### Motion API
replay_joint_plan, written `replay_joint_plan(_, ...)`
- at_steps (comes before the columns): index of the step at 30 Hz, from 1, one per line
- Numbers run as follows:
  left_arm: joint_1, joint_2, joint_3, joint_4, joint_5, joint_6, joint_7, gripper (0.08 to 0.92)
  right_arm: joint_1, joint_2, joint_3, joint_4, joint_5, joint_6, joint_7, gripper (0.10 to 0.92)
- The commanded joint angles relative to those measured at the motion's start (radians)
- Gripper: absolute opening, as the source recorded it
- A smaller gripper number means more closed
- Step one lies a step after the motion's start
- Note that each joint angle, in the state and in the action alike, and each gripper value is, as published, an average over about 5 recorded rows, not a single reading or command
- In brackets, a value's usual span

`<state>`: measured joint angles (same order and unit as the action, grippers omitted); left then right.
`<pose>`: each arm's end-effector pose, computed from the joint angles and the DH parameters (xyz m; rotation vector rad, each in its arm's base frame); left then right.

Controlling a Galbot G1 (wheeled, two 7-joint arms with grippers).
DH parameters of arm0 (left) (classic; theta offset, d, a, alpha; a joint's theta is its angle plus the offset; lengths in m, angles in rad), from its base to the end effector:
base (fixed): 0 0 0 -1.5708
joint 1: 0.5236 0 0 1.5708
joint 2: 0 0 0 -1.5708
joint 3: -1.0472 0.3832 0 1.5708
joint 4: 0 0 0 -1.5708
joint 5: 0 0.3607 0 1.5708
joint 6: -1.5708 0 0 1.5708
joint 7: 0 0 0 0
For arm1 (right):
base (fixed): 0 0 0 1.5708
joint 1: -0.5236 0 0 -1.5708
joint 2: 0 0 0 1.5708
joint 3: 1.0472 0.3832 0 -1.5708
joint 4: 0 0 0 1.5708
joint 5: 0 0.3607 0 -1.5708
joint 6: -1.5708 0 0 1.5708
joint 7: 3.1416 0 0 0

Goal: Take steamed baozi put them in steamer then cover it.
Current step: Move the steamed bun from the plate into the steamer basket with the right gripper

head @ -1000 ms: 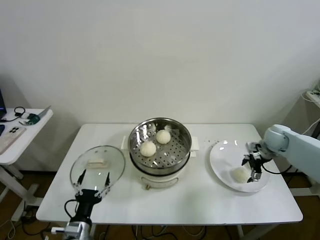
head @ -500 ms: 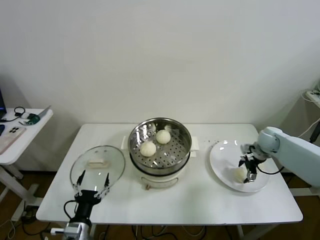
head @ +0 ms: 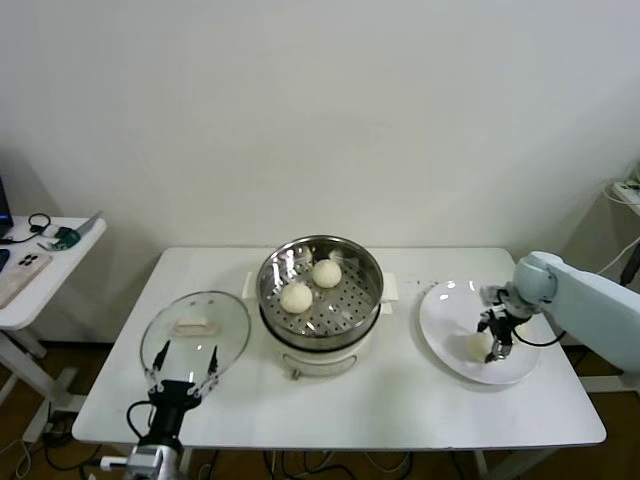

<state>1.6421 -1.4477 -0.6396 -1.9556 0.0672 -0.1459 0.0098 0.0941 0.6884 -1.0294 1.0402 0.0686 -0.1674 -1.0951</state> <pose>0.1399 0.0688 -0.3858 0.0169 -3.0610 -0.3563 0.5475 -0.2393 -0.2447 1.2031 -1.3146 1.1806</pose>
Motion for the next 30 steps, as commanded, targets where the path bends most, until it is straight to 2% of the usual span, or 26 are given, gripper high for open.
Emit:
replay_joint_plan(1,0.002,0.001,-0.001,-0.002,-0.001,-0.001,0.0,0.823,0.194,-0.009,-0.117,0.078,0.026,0.088,-0.021,0.708)
replay_joint_plan(8,0.004,0.001,0.001,-0.008,-0.001,0.0,0.0,0.823,0.567,0.08,-0.358,0.143,0.002,0.334,-0.074,0.707)
replay_joint_plan(15,0.01,0.002,0.002,-0.013,0.0,0.0,0.0,0.823,0.807,0.227,-0.463,0.237,0.026,0.476,-0.095,0.712)
replay_joint_plan(22,0.008,0.001,0.012,-0.012,0.0,0.003,-0.002,0.823,0.819,0.377,-0.416,0.313,0.007,0.534,-0.113,0.712)
replay_joint_plan(30,0.009,0.016,0.025,-0.015,-0.001,0.009,-0.002,0.823,0.661,0.562,-0.317,0.297,-0.164,0.61,-0.121,0.712)
